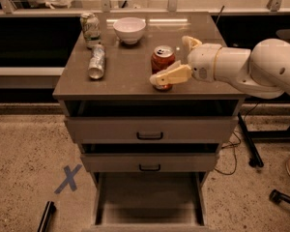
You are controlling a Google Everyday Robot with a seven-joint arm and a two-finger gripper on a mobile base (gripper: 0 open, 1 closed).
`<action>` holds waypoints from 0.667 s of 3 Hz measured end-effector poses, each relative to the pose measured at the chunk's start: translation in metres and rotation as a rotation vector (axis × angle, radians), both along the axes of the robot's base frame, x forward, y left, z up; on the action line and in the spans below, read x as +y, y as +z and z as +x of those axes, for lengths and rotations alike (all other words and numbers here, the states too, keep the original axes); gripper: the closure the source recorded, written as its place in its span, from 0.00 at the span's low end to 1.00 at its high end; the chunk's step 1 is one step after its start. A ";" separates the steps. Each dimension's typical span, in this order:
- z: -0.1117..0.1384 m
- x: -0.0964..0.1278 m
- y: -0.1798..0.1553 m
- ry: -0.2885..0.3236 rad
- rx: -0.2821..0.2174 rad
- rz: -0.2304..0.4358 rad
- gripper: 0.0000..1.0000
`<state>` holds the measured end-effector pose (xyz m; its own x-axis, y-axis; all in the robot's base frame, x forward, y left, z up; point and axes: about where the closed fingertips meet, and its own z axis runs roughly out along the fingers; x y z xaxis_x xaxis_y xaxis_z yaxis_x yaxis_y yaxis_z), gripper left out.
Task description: Place coke can into bottom drawer
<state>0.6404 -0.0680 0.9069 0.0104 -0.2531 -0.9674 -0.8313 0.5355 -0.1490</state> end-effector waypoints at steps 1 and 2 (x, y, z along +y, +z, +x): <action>0.000 0.003 0.000 0.004 0.000 0.000 0.18; 0.000 0.006 0.000 0.009 0.000 0.000 0.41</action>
Offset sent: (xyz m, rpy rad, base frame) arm -0.0003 0.0027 0.0001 0.0002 0.0000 0.0044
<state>0.6399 -0.0625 0.9071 0.0127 -0.2526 -0.9675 -0.8360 0.5281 -0.1489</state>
